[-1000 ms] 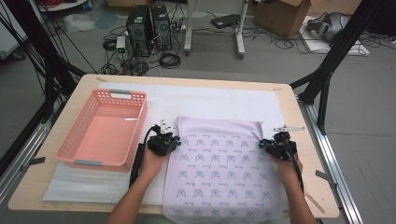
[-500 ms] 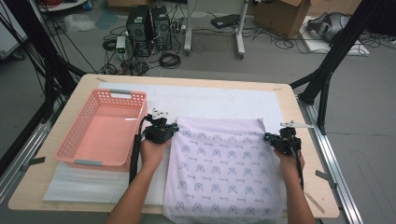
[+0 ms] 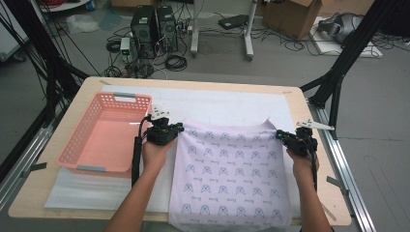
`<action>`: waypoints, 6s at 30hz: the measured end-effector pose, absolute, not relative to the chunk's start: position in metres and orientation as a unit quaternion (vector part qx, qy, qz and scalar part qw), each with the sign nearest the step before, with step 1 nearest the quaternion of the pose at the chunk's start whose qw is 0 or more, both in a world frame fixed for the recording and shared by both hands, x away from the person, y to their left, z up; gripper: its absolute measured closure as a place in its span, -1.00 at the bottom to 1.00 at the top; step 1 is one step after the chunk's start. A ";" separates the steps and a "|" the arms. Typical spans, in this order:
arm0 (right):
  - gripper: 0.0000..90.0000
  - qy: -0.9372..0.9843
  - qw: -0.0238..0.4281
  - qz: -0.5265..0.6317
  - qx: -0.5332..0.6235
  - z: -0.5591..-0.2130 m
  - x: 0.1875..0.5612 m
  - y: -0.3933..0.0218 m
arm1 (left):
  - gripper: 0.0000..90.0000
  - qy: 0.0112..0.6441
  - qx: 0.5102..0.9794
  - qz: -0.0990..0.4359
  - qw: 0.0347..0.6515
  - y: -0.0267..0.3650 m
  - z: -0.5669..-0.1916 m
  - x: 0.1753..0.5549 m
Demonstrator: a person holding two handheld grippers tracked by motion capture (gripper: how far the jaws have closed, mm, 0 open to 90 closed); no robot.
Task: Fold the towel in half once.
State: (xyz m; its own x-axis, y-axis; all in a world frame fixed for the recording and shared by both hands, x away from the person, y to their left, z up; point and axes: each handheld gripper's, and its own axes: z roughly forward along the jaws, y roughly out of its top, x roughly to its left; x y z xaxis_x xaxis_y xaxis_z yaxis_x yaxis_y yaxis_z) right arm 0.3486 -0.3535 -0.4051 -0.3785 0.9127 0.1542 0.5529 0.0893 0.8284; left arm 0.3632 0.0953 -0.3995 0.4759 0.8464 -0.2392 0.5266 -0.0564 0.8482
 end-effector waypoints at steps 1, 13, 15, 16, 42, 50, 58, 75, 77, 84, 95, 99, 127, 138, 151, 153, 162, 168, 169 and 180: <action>0.92 0.708 0.204 0.438 0.516 -0.404 0.346 -0.354 | 0.95 0.482 0.709 0.160 0.489 0.096 -0.398 0.360; 0.91 0.724 0.192 0.459 0.478 -0.403 0.302 -0.358 | 0.95 0.454 0.725 0.139 0.498 0.106 -0.405 0.316; 0.91 0.728 0.188 0.457 0.476 -0.407 0.292 -0.361 | 0.95 0.452 0.729 0.137 0.496 0.107 -0.409 0.308; 0.91 0.727 0.183 0.458 0.478 -0.408 0.289 -0.363 | 0.95 0.450 0.732 0.135 0.494 0.108 -0.412 0.304; 0.02 0.725 0.160 0.439 0.506 -0.413 0.279 -0.367 | -0.02 0.453 0.742 0.118 0.480 0.105 -0.432 0.313; 0.03 0.756 0.155 0.360 0.524 -0.420 0.323 -0.346 | 0.02 0.472 0.762 0.114 0.428 0.086 -0.444 0.342; 0.86 0.790 0.146 0.317 0.504 -0.434 0.332 -0.337 | 0.89 0.458 0.775 0.141 0.412 0.085 -0.446 0.340; 0.90 0.764 0.201 0.414 0.453 -0.413 0.270 -0.349 | 0.90 0.421 0.735 0.145 0.511 0.107 -0.418 0.289; 0.89 0.765 0.208 0.415 0.447 -0.411 0.264 -0.349 | 0.90 0.416 0.731 0.139 0.523 0.110 -0.420 0.282; 0.87 0.758 0.205 0.431 0.444 -0.410 0.241 -0.349 | 0.90 0.412 0.726 0.133 0.535 0.116 -0.424 0.257; 0.85 0.773 0.191 0.436 0.420 -0.414 0.199 -0.353 | 0.89 0.411 0.733 0.120 0.529 0.125 -0.435 0.216; 0.87 0.777 0.183 0.439 0.414 -0.416 0.188 -0.356 | 0.88 0.414 0.735 0.113 0.525 0.126 -0.441 0.208; 0.30 0.757 0.185 0.446 0.440 -0.415 0.168 -0.387 | 0.04 0.403 0.726 0.125 0.543 0.127 -0.435 0.224; 0.64 0.714 0.231 0.437 0.495 -0.401 0.169 -0.410 | 0.04 0.407 0.727 0.128 0.538 0.124 -0.435 0.243; 0.88 0.748 0.220 0.404 0.478 -0.416 0.219 -0.388 | 0.04 0.402 0.736 0.122 0.531 0.117 -0.438 0.276; 0.91 0.756 0.214 0.398 0.473 -0.419 0.228 -0.383 | 0.04 0.402 0.738 0.119 0.529 0.115 -0.440 0.281; 0.69 0.784 0.176 0.377 0.461 -0.442 0.257 -0.361 | 0.04 0.398 0.746 0.118 0.521 0.110 -0.443 0.289; 0.52 0.796 0.180 0.369 0.445 -0.443 0.257 -0.354 | 0.04 0.398 0.747 0.119 0.520 0.109 -0.443 0.286; 0.53 0.800 0.180 0.363 0.443 -0.444 0.257 -0.353 | 0.04 0.397 0.747 0.118 0.520 0.108 -0.444 0.285; 0.97 0.767 0.233 0.339 0.492 -0.439 0.266 -0.370 | 0.04 0.402 0.749 0.118 0.513 0.108 -0.446 0.286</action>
State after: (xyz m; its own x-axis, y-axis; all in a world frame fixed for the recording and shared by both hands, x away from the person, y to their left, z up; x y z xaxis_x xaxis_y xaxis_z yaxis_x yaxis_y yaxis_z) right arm 0.2658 -0.3696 -0.4393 -0.4070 0.9132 -0.0229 0.5976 0.2852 0.7493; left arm 0.2858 0.1077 -0.4462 0.6482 0.7241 -0.2357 0.4808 -0.1493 0.8640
